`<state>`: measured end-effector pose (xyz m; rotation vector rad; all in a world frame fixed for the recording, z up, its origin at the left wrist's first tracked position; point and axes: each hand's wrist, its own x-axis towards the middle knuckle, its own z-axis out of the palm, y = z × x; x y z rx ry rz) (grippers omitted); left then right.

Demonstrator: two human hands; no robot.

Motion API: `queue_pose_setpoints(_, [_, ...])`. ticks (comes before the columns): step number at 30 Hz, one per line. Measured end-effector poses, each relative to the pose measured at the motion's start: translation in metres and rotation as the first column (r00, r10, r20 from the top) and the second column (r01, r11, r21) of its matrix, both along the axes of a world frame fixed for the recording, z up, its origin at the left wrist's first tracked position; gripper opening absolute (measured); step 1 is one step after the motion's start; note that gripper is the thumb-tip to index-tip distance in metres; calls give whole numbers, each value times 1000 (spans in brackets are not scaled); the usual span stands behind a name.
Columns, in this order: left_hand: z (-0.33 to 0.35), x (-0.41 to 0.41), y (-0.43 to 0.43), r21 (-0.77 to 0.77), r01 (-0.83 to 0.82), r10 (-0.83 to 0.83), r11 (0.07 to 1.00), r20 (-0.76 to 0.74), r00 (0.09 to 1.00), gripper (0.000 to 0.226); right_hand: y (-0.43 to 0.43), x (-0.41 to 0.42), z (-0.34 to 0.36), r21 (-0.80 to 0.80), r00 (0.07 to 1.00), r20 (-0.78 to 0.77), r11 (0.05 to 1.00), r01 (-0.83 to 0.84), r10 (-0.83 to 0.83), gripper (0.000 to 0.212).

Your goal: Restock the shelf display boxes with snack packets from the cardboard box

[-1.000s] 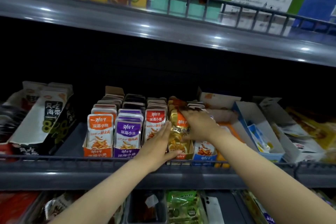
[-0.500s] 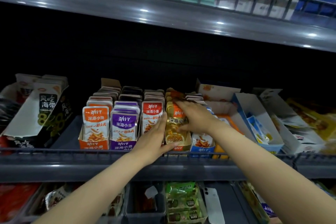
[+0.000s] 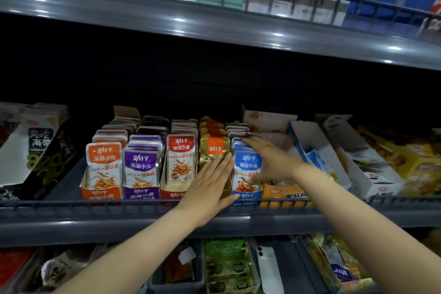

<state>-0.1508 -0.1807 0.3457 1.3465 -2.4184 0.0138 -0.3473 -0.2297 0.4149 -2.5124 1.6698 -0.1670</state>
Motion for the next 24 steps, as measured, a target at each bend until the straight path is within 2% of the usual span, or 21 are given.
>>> queue_pose_setpoints(6, [-3, -3, 1, 22, 9, -8, 1000, -51, 999, 81, 8, 0, -8, -64, 987, 158, 998, -26, 36, 103])
queue_pose_setpoints(9, [-5, -2, 1, 23, 4, -3, 1000, -68, 998, 82, 17, 0, -9, 28, 924, 378, 998, 52, -59, 107])
queue_pose_setpoints(11, [-5, -2, 1, 31, -4, 6, 1000, -73, 997, 82, 23, -1, -9, 132, 873, 467, 987, 92, -144, 109])
queue_pose_setpoints(13, [-5, -2, 2, 30, -7, 9, 1000, -72, 997, 81, 24, 0, -12, 195, 859, 484, 977, 83, -170, 109])
queue_pose_setpoints(17, [-4, -1, 3, 35, -4, 7, 999, -94, 996, 80, 20, 7, -16, 189, 842, 522, 981, 40, -135, 102])
queue_pose_setpoints(22, [4, 9, 9, 48, -23, 27, 999, -78, 997, 78, 29, 5, -15, 255, 788, 567, 961, 109, -239, 107])
queue_pose_setpoints(24, [11, 14, 14, 24, -19, 21, 1000, -82, 996, 77, 42, 8, -5, 219, 762, 603, 967, 126, -236, 102])
